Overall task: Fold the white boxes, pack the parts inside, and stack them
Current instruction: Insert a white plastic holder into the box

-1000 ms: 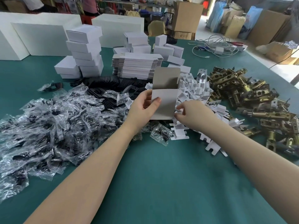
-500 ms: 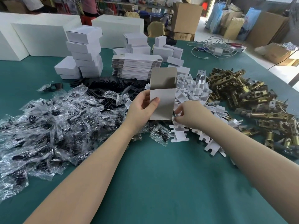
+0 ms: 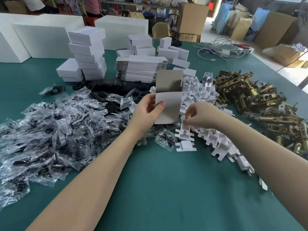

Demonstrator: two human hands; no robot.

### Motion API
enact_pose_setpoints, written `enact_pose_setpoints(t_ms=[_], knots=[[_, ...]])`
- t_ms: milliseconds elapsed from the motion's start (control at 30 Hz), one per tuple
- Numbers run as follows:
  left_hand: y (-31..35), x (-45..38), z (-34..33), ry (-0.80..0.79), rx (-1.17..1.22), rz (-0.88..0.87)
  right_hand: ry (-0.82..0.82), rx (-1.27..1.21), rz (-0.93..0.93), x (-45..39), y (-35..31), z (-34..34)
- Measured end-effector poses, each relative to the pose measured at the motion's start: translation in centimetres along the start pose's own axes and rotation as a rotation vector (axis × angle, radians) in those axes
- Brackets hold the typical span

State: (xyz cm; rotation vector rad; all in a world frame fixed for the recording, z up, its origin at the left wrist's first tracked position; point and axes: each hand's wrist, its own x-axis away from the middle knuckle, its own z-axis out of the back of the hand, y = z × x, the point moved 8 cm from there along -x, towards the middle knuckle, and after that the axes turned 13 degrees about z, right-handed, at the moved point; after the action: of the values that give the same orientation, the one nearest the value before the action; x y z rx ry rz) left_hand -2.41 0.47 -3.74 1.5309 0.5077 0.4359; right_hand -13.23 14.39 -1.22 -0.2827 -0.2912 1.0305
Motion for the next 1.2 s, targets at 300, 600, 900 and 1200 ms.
enact_pose_setpoints(t_ms=[300, 600, 900, 1200], knots=[[0.1, 0.2, -0.1, -0.001, 0.009, 0.003, 0.187, -0.501, -0.094, 1.3, 1.6, 0.3], [0.0, 0.1, -0.2, -0.021, 0.020, 0.001, 0.566, -0.592, 0.105, 3.8, -1.9, 6.4], [-0.3, 0.0, -0.2, -0.039, 0.035, 0.004, 0.727, -0.027, 0.204, 2.6, -7.7, 9.8], [-0.3, -0.1, -0.1, -0.022, 0.018, 0.003, 0.638, 0.466, 0.044, 1.3, -9.3, 7.5]])
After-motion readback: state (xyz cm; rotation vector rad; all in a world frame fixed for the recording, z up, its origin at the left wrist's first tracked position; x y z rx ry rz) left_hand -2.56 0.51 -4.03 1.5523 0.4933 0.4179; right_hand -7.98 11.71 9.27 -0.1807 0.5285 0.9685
